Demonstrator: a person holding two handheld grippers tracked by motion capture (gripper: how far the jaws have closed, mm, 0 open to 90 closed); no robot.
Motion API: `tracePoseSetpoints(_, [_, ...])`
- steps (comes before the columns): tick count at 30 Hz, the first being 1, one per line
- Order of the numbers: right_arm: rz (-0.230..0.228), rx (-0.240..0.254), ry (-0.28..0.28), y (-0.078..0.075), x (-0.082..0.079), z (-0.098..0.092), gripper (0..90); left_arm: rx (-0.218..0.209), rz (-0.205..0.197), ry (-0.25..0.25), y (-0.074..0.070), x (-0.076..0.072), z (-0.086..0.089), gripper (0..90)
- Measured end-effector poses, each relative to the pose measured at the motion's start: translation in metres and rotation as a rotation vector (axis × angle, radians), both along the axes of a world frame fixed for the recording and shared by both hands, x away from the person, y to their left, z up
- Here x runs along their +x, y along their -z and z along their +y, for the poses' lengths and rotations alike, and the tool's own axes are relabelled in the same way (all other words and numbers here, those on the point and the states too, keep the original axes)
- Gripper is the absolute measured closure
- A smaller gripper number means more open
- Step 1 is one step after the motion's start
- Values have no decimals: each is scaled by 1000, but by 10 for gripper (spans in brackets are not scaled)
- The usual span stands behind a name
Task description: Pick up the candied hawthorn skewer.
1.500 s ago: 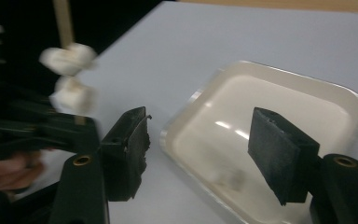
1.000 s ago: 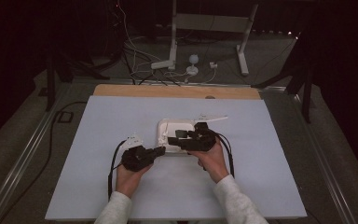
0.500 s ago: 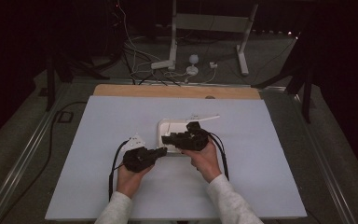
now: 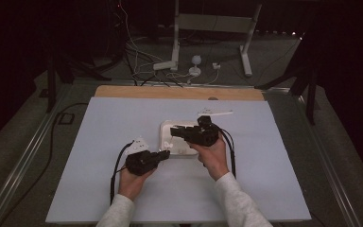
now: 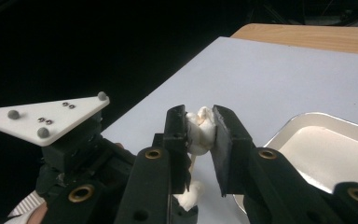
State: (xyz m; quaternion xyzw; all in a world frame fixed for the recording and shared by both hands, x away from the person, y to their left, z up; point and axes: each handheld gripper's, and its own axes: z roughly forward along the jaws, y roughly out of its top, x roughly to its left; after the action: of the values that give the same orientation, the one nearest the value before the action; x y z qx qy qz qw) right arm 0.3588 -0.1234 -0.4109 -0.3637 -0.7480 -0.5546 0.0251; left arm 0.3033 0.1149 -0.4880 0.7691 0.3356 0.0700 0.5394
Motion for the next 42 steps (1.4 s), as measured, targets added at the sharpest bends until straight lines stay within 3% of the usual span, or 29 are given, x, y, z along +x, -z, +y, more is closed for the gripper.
tracePoseSetpoints(12, [32, 65, 21, 2, 5, -2, 798, 77, -33, -28, 0, 0, 2, 900])
tracePoseSetpoints(17, [32, 58, 41, 3, 5, -3, 809, 121, -52, -41, -1, -1, 0, 900])
tracePoseSetpoints(22, [17, 59, 72, 3, 6, -3, 817, 137, -60, -47, -2, 0, 2, 900])
tracePoseSetpoints(29, [9, 81, 99, 2, 7, -6, 824, 124, -72, -50, -7, -2, 4, 900])
tracePoseSetpoints(42, [16, 94, 134, 3, 11, -11, 835, 164, -90, -73, -8, -3, 4, 900])
